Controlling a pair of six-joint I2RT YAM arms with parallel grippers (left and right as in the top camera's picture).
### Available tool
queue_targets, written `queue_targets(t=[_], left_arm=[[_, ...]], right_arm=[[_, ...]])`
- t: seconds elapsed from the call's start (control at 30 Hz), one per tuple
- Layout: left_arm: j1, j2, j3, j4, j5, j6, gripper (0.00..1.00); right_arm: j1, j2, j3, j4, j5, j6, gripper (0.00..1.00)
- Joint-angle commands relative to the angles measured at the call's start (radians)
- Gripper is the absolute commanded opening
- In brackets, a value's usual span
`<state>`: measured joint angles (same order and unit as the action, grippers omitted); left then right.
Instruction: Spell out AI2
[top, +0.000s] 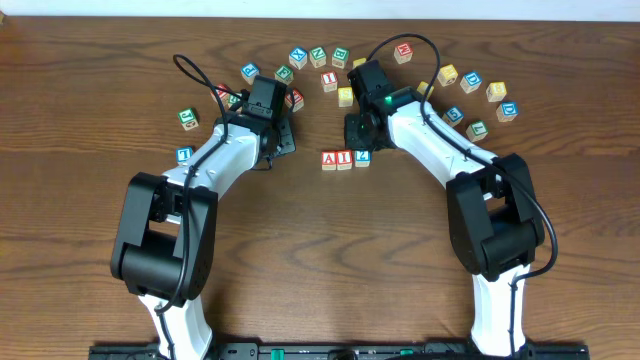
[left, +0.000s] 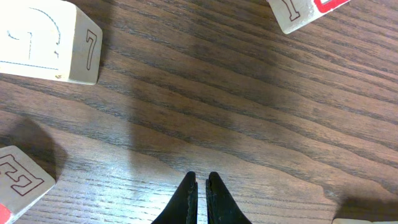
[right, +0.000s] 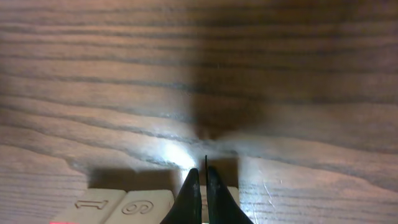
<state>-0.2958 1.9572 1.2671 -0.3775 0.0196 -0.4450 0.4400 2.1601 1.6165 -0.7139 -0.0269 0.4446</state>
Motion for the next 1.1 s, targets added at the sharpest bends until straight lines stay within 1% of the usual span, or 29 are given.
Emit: queue_targets(t=[0.0,0.8,1.07], left_arm=[[0.0,-0.016,-0.01,0.002,-0.006,-0.005,0.07],[0.0,-0.016,-0.01,0.002,-0.006,-0.005,0.08],[0.0,-0.016,-0.01,0.002,-0.005,-0.005,0.07]], right_arm=[[0.008,0.006,-0.008,0.0,-0.002,0.015,0.01],[0.024,0.006,-0.015,-0.006,-0.003,0.015,0.01],[0.006,-0.008,0.005,0.031,-0.002,0.015,0.01]])
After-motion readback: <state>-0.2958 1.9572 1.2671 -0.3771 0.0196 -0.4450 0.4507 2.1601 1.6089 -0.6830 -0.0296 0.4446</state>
